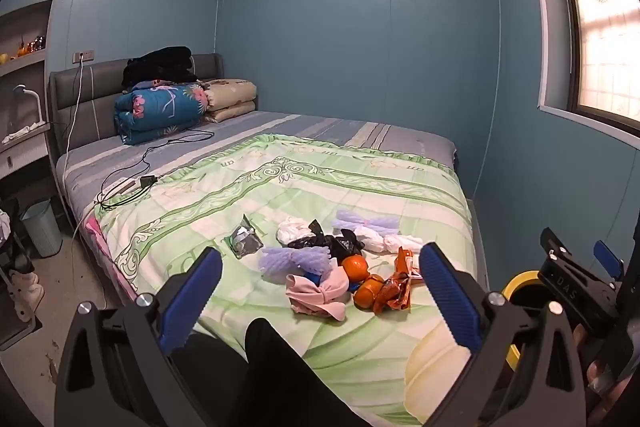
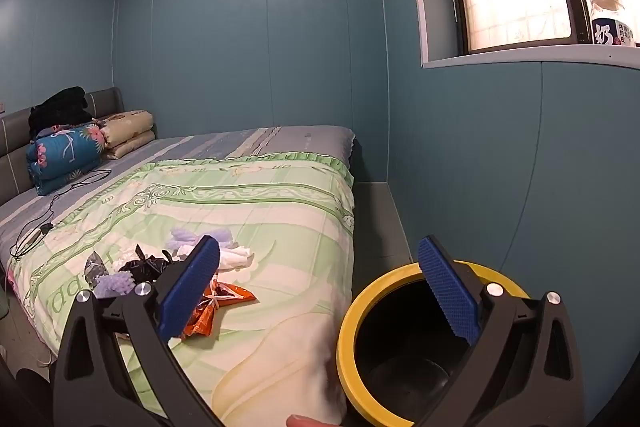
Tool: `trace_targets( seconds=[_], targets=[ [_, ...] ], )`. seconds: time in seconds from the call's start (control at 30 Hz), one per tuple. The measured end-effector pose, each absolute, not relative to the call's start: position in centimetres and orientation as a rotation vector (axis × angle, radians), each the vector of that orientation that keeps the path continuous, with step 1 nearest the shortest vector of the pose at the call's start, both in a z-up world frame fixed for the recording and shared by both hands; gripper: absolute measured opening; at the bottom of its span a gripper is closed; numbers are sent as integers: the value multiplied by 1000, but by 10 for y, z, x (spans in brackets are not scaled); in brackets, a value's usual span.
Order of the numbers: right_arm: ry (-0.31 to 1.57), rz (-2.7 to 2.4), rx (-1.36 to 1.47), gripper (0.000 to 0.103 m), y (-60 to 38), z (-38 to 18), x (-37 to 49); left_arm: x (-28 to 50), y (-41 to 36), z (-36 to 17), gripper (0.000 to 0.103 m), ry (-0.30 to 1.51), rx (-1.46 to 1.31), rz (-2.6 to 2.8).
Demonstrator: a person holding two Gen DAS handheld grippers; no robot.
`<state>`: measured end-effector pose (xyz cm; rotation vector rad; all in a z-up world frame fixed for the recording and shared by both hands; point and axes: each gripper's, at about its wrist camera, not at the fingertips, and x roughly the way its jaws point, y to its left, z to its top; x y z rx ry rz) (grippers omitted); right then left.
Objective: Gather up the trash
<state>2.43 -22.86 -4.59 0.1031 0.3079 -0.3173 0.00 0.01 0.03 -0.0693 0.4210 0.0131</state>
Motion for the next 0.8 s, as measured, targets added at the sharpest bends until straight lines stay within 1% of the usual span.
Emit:
trace_targets(
  seconds=[0.17, 0.8],
  targets=[
    [305, -313, 106, 95, -229, -46, 24, -3, -1, 1, 95, 397, -38, 20],
    [309, -313, 109, 95, -229, -43, 22, -1, -1, 2, 95, 407, -42, 20]
  ],
)
